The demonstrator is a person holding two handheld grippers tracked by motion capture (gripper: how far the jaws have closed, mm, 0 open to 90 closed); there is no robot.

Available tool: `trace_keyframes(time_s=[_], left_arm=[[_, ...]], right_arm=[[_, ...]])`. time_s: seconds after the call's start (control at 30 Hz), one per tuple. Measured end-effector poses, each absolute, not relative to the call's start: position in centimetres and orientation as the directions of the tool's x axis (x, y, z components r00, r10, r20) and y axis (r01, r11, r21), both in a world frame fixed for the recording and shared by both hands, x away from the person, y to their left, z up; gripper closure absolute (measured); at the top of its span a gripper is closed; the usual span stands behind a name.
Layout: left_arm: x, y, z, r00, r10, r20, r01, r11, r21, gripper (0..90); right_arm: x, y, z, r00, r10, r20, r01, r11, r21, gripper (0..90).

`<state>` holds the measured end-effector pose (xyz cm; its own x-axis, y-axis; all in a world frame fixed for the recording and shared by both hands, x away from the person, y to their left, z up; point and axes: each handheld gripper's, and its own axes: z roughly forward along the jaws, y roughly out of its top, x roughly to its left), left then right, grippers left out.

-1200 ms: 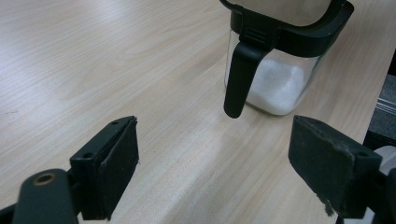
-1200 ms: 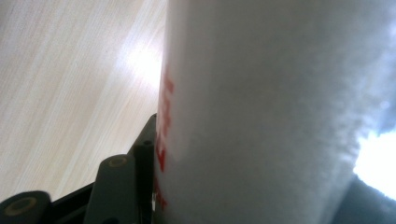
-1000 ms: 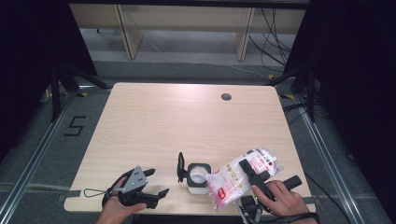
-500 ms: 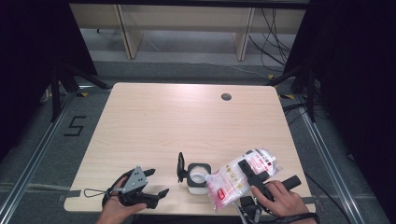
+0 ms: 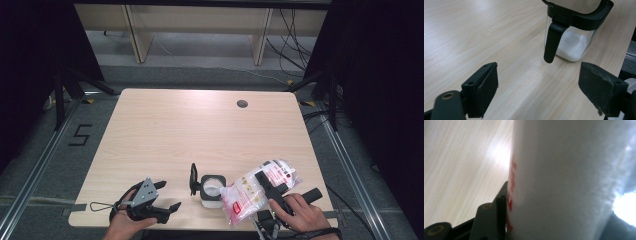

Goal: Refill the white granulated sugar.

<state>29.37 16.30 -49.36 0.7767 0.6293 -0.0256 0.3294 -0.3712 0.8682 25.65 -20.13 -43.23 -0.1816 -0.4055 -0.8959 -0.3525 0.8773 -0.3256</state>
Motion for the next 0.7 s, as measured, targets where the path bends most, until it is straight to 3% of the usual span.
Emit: trace_keyframes(time_s=[0.7], left_arm=[[29.35,16.31,-49.37,0.773,0.634,-0.025,0.328,-0.365,0.871,15.9]], right_arm=[[25.77,-20.36,-43.11,-0.183,-0.405,-0.896,-0.358,0.876,-0.323,47.1]])
